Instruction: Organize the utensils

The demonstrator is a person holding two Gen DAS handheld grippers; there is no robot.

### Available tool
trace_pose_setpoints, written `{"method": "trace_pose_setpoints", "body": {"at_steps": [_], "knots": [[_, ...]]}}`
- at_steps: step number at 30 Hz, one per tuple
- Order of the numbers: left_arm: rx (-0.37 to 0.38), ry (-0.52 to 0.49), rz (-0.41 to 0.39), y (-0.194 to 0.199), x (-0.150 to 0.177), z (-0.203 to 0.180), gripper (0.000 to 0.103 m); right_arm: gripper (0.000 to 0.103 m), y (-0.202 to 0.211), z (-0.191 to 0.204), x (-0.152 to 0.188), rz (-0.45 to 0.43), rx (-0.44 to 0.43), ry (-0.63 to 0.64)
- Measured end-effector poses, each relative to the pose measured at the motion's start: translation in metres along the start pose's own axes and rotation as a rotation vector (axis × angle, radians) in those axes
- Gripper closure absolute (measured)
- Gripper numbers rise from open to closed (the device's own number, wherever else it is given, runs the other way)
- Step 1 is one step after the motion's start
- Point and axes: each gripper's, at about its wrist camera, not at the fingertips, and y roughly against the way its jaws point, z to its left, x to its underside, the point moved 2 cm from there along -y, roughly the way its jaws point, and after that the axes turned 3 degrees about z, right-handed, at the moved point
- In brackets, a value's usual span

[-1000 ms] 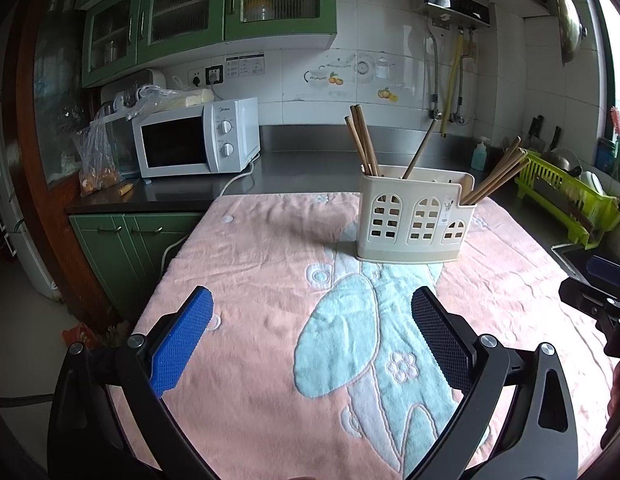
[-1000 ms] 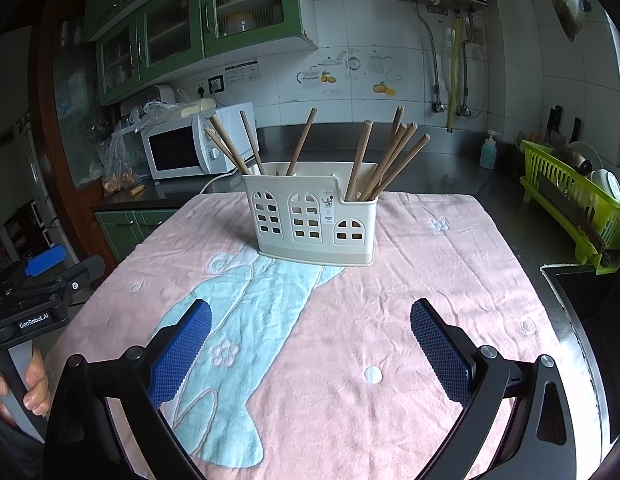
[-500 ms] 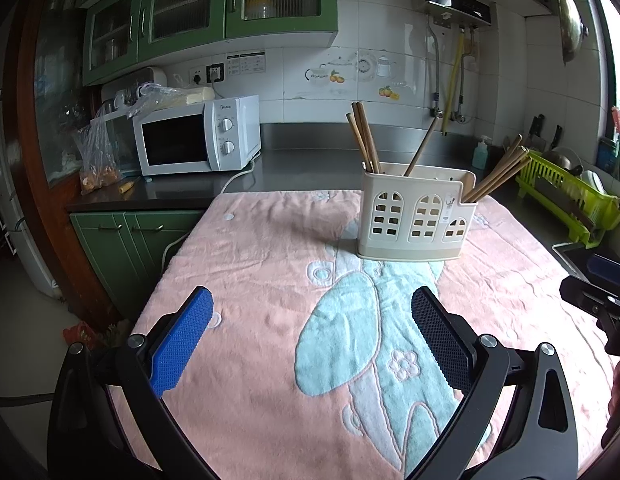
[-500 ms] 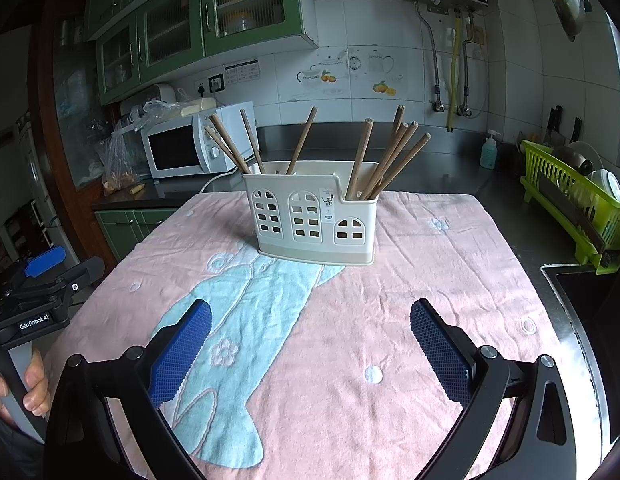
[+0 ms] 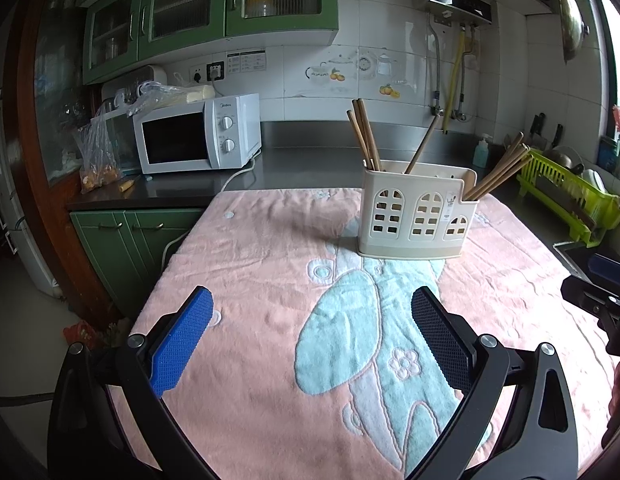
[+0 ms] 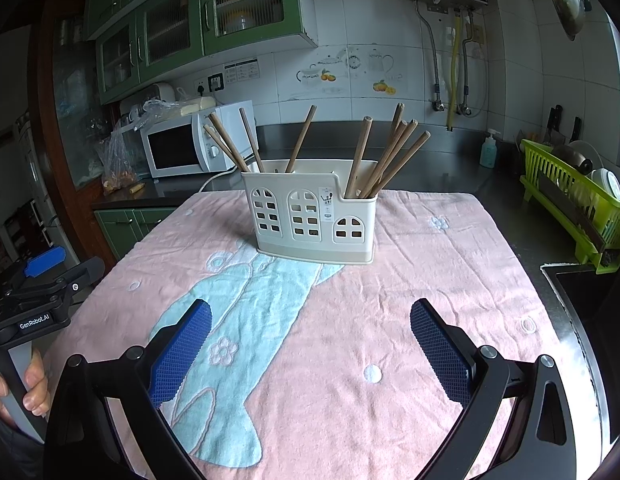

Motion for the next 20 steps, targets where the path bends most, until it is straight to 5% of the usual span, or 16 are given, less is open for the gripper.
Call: {"method": "trace_pose_setpoints", "body": {"at_steps": [20], "knots": [[0.002,-0.004,0.014,-0.0041,0.0006,0.0008,0.005,0.007,-0.0029,0.0009,0.0027,0.005,-0.001,0.01]]}}
